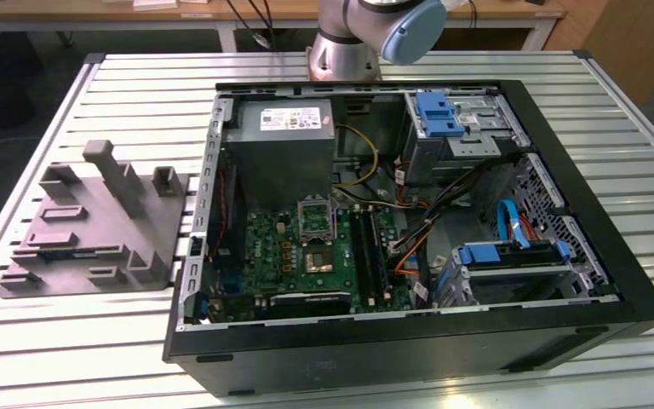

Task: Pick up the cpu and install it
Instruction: 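Pick up the cpu and move it towards the insertion slot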

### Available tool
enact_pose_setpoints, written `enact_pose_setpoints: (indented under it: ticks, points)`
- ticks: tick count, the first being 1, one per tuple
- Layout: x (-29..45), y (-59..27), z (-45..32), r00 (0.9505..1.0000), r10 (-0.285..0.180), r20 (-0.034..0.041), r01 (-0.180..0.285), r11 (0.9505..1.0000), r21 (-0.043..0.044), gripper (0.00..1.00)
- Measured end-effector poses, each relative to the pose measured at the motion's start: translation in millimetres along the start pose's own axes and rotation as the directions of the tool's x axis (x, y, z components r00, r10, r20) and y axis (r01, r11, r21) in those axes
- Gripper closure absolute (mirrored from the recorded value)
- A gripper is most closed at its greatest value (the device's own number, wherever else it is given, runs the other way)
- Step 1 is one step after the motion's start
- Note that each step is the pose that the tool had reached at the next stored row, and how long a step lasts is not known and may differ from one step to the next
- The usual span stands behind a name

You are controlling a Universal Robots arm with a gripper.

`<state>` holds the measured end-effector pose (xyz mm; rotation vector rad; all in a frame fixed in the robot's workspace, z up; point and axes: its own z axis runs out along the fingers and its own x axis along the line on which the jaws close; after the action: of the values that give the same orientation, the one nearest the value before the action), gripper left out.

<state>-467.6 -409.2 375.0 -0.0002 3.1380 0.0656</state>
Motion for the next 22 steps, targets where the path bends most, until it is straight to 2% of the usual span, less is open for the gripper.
enact_pose_setpoints:
  ticks: [6, 13, 22]
  points:
    - [0.0, 0.6, -15.0, 1.0000, 0.000, 0.0000, 0.000, 1.0000, 0.0000, 0.53]
    - [-0.1, 0.7, -15.7, 1.0000, 0.000, -0.0001, 0.000, 1.0000, -0.0001, 0.53]
    - [-5.5, 0.7, -15.7, 1.0000, 0.000, -0.0001, 0.000, 1.0000, -0.0001, 0.53]
